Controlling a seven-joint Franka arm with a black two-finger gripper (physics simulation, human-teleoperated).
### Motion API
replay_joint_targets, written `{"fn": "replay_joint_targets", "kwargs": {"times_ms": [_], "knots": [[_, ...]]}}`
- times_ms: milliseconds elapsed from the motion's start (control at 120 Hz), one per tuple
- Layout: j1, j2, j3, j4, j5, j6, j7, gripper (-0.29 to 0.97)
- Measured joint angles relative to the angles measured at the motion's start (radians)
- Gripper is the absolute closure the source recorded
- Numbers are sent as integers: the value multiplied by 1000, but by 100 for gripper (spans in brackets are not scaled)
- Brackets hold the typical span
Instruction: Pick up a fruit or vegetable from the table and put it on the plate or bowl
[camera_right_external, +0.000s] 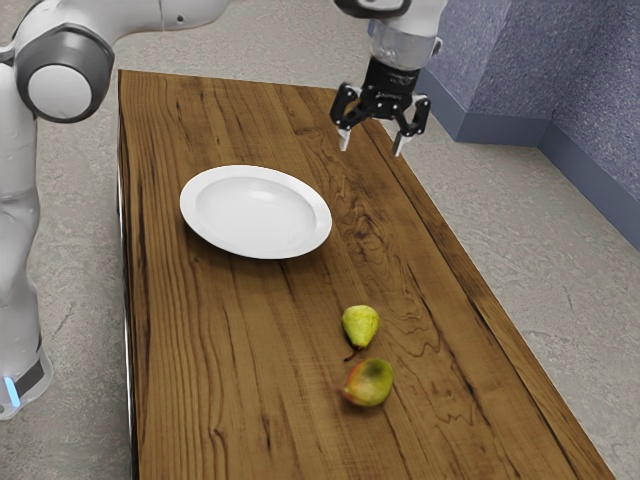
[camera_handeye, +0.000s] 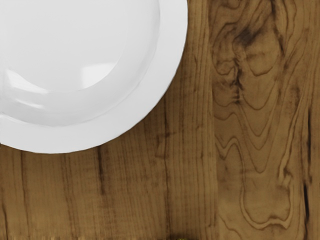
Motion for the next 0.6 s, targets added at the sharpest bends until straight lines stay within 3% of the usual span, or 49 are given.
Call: {"fn": "replay_joint_targets", "kwargs": {"times_ms": [242,400,492,600], "knots": [[-1,0,-4,1,-2,6,-246,0],[16,42,-3,2,-3,35,-171,0],[46,154,-22,79,-36,79,-46,0],[52,385,-171,312,-64,119,105,0]]}}
